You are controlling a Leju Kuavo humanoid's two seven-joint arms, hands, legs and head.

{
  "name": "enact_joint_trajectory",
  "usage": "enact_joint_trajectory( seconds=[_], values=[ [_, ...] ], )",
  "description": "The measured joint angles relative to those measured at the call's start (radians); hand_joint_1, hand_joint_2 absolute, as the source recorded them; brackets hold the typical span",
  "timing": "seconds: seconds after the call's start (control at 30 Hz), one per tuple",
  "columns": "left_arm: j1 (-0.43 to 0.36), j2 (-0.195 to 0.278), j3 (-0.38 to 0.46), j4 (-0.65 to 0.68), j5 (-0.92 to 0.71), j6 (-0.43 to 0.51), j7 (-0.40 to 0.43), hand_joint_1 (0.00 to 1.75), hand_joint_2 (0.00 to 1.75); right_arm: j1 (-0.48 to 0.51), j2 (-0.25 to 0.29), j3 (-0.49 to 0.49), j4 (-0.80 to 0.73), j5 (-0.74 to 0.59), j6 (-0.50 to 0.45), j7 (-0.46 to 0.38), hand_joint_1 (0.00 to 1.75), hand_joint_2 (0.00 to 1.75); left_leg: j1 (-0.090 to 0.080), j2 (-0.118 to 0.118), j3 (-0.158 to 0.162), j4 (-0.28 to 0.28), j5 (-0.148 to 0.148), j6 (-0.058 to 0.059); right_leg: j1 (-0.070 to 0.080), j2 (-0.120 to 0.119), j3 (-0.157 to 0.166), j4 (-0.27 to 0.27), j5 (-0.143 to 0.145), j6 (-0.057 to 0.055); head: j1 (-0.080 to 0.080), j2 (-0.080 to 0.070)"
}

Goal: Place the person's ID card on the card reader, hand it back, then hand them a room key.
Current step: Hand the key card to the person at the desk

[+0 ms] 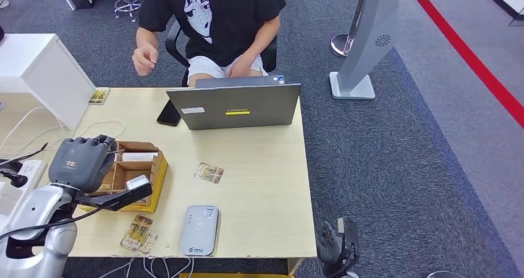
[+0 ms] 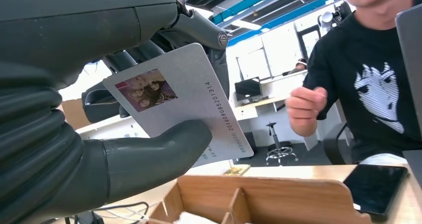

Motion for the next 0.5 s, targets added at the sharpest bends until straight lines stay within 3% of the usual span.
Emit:
enact_joint_trajectory(
  seconds=[0.5],
  values=[
    [-0.175, 0.003, 0.000, 0.126, -0.060, -0.052, 0.069, 1.75, 1.75, -0.007, 0.000, 0.036, 0.003, 0.004, -0.011, 0.019, 0.00, 1.75, 0.000, 0.005, 0.000, 0.000, 0.001, -0.001, 0.002, 0.005, -0.001, 0.000, 0.001, -0.002, 0.000, 0.000]
  ],
)
